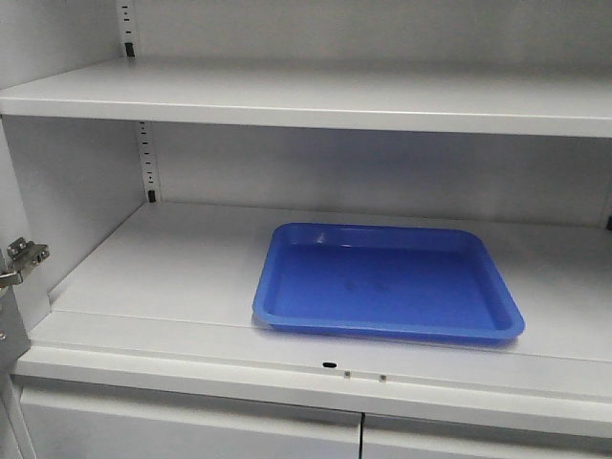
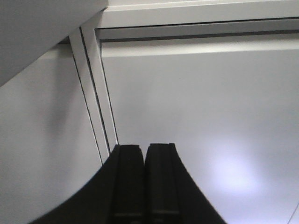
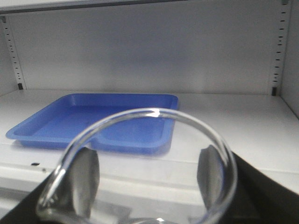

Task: Pick beaker and place in left cabinet
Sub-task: 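Approach the open cabinet shelf with the blue tray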

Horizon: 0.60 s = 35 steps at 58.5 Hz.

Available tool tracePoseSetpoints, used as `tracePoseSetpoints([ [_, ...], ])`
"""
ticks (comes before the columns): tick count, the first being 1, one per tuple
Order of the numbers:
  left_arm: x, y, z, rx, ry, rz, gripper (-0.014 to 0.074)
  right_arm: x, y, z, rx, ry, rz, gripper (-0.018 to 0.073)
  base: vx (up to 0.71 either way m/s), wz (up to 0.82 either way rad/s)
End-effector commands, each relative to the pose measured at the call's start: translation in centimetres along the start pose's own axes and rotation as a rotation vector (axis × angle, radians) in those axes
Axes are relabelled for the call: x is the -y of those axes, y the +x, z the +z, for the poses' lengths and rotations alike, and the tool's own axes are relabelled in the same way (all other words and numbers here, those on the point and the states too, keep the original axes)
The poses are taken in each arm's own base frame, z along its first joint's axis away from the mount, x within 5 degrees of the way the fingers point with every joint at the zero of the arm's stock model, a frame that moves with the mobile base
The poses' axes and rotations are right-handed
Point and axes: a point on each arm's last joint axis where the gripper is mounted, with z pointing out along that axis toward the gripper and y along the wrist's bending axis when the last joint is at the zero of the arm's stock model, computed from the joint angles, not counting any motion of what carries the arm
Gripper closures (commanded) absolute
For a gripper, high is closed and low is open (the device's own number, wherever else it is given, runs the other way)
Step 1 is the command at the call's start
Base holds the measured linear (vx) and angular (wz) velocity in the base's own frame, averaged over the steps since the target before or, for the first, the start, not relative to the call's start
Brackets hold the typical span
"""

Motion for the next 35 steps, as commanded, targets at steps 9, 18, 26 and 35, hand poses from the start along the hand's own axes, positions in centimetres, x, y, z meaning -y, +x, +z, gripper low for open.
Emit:
tracePoseSetpoints([
  [9, 0.12, -1.09, -0.24, 0.096, 0.014, -0.006, 0.0593, -0.38, -1.23, -0.06, 0.057, -0.037, -0.026, 0.0563, 0.26, 0.04],
  [18, 0.11, -1.09, -0.24, 0.097, 0.013, -0.006, 0.0593, -0.38, -1.23, -0.06, 0.057, -0.037, -0.026, 0.0563, 0.21, -0.06],
  [26, 0.11, -1.09, -0.24, 0.097, 0.013, -0.006, 0.0593, -0.38, -1.23, -0.06, 0.057, -0.037, -0.026, 0.0563, 0.17, -0.16],
  [35, 0.11, -1.09, -0.24, 0.097, 0.013, -0.006, 0.0593, -0.38, -1.23, -0.06, 0.057, -0.037, -0.026, 0.0563, 0.13, -0.14],
])
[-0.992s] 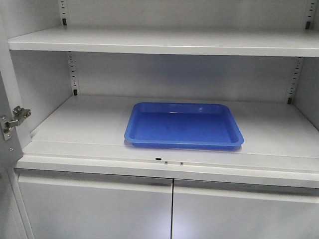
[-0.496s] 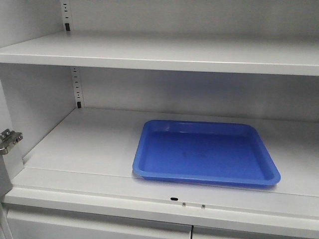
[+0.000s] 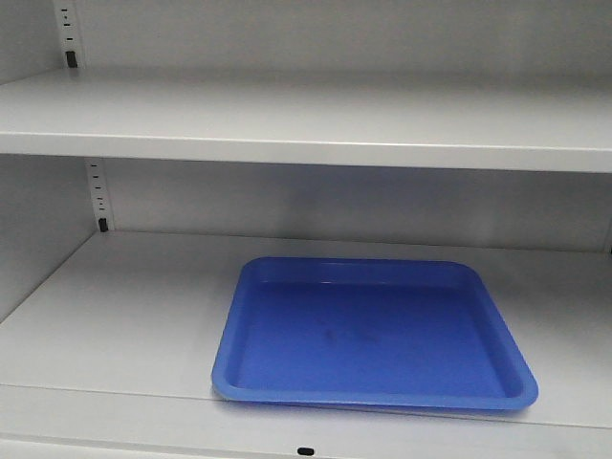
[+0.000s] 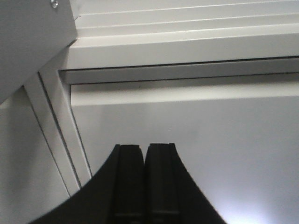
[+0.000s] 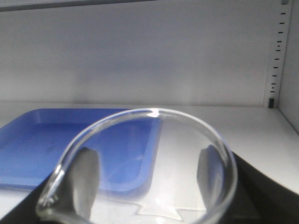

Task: Pick beaker and place in left cabinet
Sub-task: 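Approach the open cabinet shelf with the blue tray, then lower the held beaker onto the blue tray with the right gripper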

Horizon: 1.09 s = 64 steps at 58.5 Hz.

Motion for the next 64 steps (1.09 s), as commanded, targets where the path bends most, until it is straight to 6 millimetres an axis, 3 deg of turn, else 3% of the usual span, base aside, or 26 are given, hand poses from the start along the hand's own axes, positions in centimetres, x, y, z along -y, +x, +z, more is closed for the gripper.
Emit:
tracePoseSetpoints([
  [1, 0.1, -1.1, -0.2, 0.097, 0.013, -0.006, 0.0593, -0.4, -1.2, -0.1, 0.057, -0.037, -0.026, 0.0563, 0.12, -0.12],
  [27, 0.1, -1.1, -0.2, 0.097, 0.013, -0.006, 0.0593, -0.4, -1.4, -0.1, 0.074, -0.039, -0.071, 0.0563, 0.06, -0.06],
  [36, 0.1, -1.1, -0.2, 0.097, 0.013, -0.006, 0.0593, -1.3, -1.1, 1.4, 0.052, -0.098, -0.12, 0.0561, 0.0, 0.0],
  [42, 0.1, -1.1, -0.2, 0.097, 0.013, -0.006, 0.0593, -2.8, -0.5, 3.6, 0.021, -0.219, -0.189, 0.0561, 0.0, 0.0],
  [50, 0.1, -1.1, -0.2, 0.097, 0.013, -0.006, 0.0593, -4.8, 0.9, 7.9, -0.1, -0.346, -0.193, 0.0561, 0.0, 0.0],
  [64, 0.1, -1.1, -0.2, 0.097, 0.013, -0.006, 0.0593, -8.4, 0.5, 18.1, -0.171, -0.493, -0.12, 0.0561, 0.0, 0.0],
])
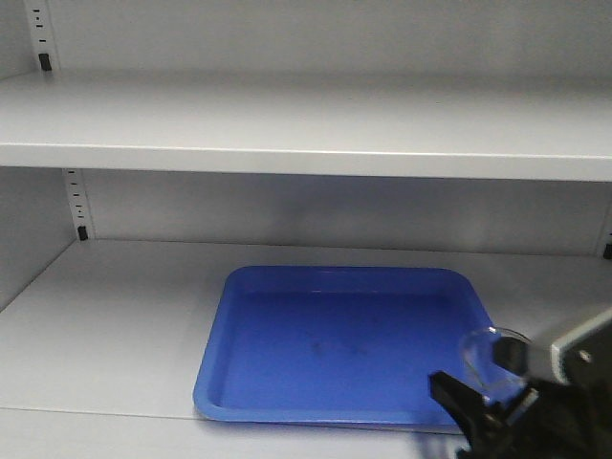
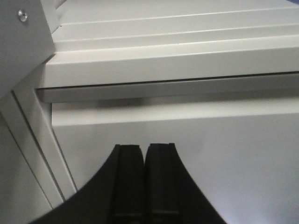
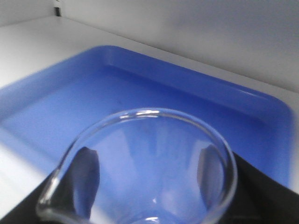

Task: Pick beaker and place in left cabinet
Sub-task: 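Lower the held beaker onto the blue tray with the right gripper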

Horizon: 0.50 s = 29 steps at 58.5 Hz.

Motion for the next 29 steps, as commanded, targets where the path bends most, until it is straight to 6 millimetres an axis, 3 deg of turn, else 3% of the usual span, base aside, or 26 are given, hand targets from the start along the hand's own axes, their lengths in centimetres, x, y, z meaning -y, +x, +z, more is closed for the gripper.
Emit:
tracePoseSetpoints([
  [1, 0.1, -1.1, -0.2, 0.097, 0.013, -0.006, 0.0593, 0.2, -3.3, 3.5, 0.101, -0.09, 0.022, 0.0561, 0.0, 0.0],
  [8, 0.1, -1.1, -0.2, 0.097, 0.013, -0.006, 0.0593, 1.0, -4.5, 8.8, 0.114, -0.136, 0.04, 0.0561, 0.0, 0.0],
  [18, 0.1, -1.1, -0.2, 0.097, 0.013, -0.006, 0.0593, 1.7, -4.8, 14.7, 0.138, -0.193, 0.049, 0.0561, 0.0, 0.0],
  [29, 0.1, -1.1, -0.2, 0.097, 0.013, -0.006, 0.0593, 2.2, -4.5, 18.1, 0.142, -0.206, 0.045, 0.0557, 0.0, 0.0],
])
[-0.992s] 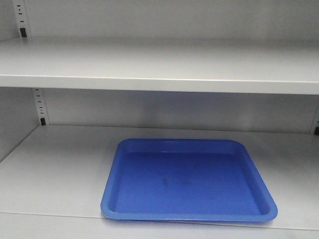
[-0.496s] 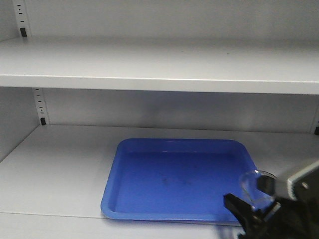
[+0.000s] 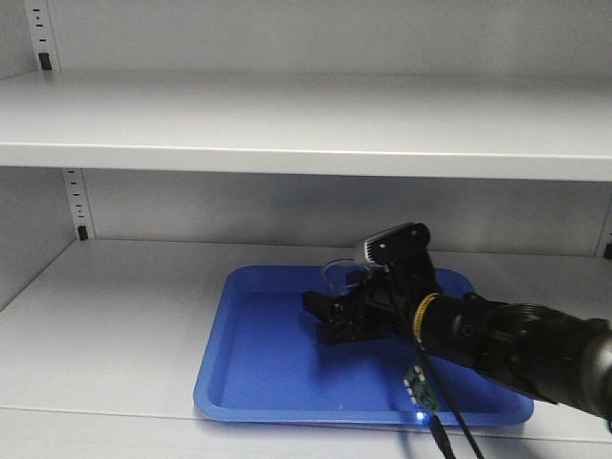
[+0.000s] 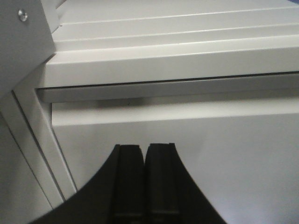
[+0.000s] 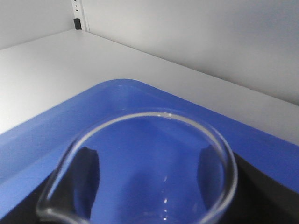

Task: Pick beaker and place in left cabinet
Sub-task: 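Lower the held beaker onto the blue tray with the right gripper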

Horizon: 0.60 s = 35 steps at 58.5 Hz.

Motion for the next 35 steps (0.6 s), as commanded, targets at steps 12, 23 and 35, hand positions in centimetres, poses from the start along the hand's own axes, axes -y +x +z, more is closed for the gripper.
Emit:
tracePoseSetpoints([
  [12, 0.11, -1.09, -0.24, 0.097, 0.013, -0.006, 0.0593, -0.2, -3.47, -0.2, 0.127, -0.037, -0.088, 0.0486, 0.0, 0.0],
  [23, 0.11, -1.09, -0.24, 0.097, 0.013, -0.006, 0.0593, -0.21, -3.49, -0.2, 0.13, -0.038, -0.092, 0.0312, 0.0, 0.0],
  [35, 0.11, -1.09, -0.24, 0.097, 0.013, -0.006, 0.0593, -0.18, -3.48, -0.2, 0.127, -0.038, -0.044, 0.0085, 0.0, 0.0],
])
